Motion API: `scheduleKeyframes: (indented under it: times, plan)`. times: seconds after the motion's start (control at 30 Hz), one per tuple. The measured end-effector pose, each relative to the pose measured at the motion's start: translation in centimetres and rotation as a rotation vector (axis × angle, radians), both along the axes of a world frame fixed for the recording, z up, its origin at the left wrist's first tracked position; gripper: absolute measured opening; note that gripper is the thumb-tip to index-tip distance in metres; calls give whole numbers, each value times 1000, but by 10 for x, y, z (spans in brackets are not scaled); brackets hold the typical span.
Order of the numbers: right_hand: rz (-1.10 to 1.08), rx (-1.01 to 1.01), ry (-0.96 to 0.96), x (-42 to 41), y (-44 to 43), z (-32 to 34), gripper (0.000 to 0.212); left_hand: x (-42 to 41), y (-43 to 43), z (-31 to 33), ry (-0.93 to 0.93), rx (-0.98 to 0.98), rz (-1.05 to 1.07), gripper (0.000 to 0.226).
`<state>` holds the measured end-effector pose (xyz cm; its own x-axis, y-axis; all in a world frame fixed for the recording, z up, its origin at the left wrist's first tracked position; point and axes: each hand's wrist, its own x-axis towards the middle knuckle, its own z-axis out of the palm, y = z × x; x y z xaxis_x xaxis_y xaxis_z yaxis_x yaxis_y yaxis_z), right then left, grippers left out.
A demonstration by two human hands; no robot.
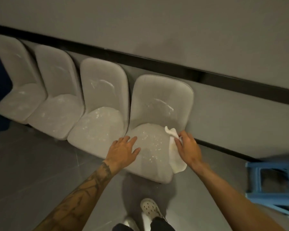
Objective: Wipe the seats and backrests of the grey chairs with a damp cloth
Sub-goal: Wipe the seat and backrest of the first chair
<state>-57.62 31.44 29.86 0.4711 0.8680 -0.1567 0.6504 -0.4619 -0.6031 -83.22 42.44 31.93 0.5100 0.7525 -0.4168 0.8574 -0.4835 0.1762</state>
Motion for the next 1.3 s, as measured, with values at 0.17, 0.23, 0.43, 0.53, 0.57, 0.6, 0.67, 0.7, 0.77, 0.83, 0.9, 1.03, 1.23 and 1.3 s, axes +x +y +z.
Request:
scheduleKeyframes:
  times: [0.17,0.23,0.43,0.53,0.57,0.6,0.67,0.7,0.77,0.83,0.9,1.03,1.23,1.3]
  plan:
    - [-172,-44,-8,-33,16,-28,16,-20,48,-45,-17,-58,-144,65]
    - [-240,-68,-17,-47,20,-45,17,-29,65,-68,-17,-78,-204,66]
    - [-393,-110,11,-76,35,-121,22,-59,111,-153,14,-139,-323,65]
    - [-450,-124,27,-77,43,-166,27,-67,132,-202,12,-174,-333,66]
    - [-466,-125,24,-76,47,-183,28,-68,138,-220,18,-169,-342,66]
    - [-475,-121,16,-74,51,-200,28,-68,145,-238,19,-165,-348,66]
    - [-487,-94,-11,-68,59,-239,27,-66,156,-278,19,-151,-352,65]
    - [-494,-75,-28,-64,64,-261,27,-65,162,-298,18,-133,-356,65]
    - [-502,-66,-53,-56,73,-303,27,-62,173,-339,-2,-112,-363,64]
    - [-520,-95,-62,-49,76,-342,28,-59,184,-375,-33,-87,-384,64]
    - [-545,-167,-68,-44,77,-374,34,-55,193,-405,-49,-45,-435,65]
    - [-506,-196,-429,-42,72,-421,46,-42,211,-447,-190,53,-476,82]
    - [-318,-126,-480,-45,74,-468,43,-32,238,-503,-277,291,-541,58]
    - [-252,-165,-583,-49,75,-481,54,-30,244,-514,-318,346,-535,55]
